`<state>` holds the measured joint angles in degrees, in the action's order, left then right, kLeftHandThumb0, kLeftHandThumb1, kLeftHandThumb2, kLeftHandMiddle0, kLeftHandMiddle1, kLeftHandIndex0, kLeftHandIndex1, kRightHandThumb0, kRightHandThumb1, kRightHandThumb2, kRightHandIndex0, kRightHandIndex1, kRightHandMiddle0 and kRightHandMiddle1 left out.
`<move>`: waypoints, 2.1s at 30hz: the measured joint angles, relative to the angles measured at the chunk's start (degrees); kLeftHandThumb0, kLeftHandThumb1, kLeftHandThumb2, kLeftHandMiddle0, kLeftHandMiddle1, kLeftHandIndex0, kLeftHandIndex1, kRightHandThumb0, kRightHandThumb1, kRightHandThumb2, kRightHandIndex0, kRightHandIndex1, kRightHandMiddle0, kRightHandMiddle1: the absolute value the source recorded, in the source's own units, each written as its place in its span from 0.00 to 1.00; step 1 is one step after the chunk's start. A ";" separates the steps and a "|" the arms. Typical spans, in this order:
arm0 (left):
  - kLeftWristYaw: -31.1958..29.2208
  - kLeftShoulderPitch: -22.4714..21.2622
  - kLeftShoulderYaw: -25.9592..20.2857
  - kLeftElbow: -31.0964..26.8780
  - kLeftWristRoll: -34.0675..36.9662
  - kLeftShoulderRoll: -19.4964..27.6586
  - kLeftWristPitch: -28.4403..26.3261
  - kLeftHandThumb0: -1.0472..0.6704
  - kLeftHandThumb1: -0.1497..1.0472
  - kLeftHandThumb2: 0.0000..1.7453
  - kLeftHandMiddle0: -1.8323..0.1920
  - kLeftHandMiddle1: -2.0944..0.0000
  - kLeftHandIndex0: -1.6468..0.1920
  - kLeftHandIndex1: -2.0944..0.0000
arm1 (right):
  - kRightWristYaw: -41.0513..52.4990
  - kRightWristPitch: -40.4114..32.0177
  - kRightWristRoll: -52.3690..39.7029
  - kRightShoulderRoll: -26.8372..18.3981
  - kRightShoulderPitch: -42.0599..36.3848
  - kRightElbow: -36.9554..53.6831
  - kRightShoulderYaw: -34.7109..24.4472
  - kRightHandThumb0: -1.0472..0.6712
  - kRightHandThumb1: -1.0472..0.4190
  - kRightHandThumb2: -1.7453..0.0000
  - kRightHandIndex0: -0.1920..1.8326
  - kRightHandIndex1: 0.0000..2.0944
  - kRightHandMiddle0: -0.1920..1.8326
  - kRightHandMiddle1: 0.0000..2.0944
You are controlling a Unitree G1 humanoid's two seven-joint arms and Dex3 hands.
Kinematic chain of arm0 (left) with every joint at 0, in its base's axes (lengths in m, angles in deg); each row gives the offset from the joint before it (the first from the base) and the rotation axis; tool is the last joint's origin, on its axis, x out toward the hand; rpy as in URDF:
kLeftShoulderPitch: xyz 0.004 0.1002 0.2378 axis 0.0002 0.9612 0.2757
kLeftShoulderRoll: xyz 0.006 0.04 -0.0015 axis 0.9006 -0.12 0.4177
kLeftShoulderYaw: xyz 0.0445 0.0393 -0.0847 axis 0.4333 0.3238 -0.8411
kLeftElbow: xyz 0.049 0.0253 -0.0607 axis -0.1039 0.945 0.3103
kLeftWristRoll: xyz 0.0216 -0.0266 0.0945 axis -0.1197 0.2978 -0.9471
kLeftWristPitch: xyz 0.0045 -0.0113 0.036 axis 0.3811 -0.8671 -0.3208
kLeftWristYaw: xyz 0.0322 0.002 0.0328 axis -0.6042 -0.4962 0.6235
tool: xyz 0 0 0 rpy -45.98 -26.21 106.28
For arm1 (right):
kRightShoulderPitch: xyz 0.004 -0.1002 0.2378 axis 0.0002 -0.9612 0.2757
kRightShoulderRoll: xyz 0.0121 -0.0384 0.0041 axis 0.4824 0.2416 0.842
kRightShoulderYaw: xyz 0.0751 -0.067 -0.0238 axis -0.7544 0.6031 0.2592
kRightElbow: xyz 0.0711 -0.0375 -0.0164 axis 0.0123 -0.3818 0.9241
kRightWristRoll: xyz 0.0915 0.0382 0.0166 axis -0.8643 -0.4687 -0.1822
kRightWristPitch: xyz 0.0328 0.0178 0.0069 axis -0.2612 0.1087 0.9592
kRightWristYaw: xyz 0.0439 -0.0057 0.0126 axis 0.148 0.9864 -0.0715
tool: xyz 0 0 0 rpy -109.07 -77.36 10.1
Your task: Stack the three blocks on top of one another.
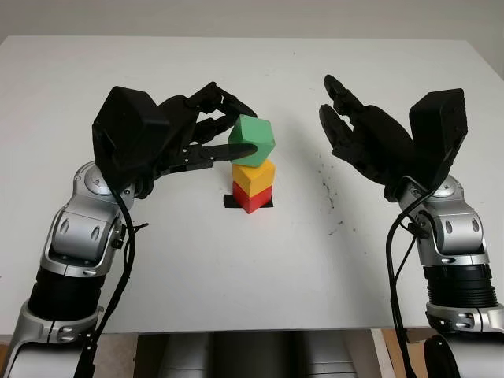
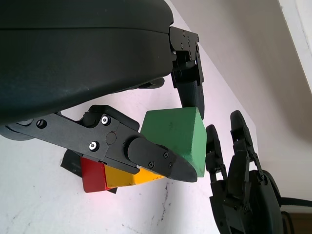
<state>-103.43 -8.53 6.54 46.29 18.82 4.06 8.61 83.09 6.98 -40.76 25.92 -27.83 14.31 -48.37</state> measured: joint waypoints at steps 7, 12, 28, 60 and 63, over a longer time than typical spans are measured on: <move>-1.67 -4.16 0.16 20.82 -0.53 -0.48 13.85 0.19 0.95 0.03 0.87 0.55 0.57 0.31 | 0.25 -0.06 0.05 -0.21 -0.31 0.05 -0.04 0.34 0.00 0.58 0.00 0.00 0.00 0.00; -2.17 -3.17 0.18 14.59 0.21 -0.75 10.50 0.23 0.96 0.03 0.93 0.55 0.59 0.29 | 0.32 -0.06 0.04 -0.19 -0.44 0.05 0.00 0.34 0.00 0.59 0.00 0.00 0.00 0.00; -1.88 0.01 0.18 2.18 1.35 -1.04 -0.46 0.32 1.00 0.04 0.84 0.85 0.67 0.24 | 0.68 -0.07 0.12 -0.21 -0.48 0.06 -0.05 0.34 0.00 0.59 0.00 0.00 0.00 0.00; -0.77 0.79 0.17 0.24 1.53 -0.97 -0.79 0.37 0.97 0.03 0.82 0.95 0.74 0.34 | 0.48 -0.46 0.25 -0.21 -0.48 0.06 -0.20 0.35 0.00 0.58 0.00 0.00 0.00 0.00; -0.38 0.79 0.17 0.24 1.52 -0.98 -1.01 0.37 0.95 0.03 0.82 0.96 0.75 0.38 | 0.59 -0.47 0.21 -0.21 -0.48 0.05 -0.20 0.35 0.00 0.58 0.00 0.00 0.00 0.00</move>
<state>-103.81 -7.74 6.72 46.54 20.34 3.08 7.60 83.68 6.51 -40.55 25.71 -28.31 14.36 -48.57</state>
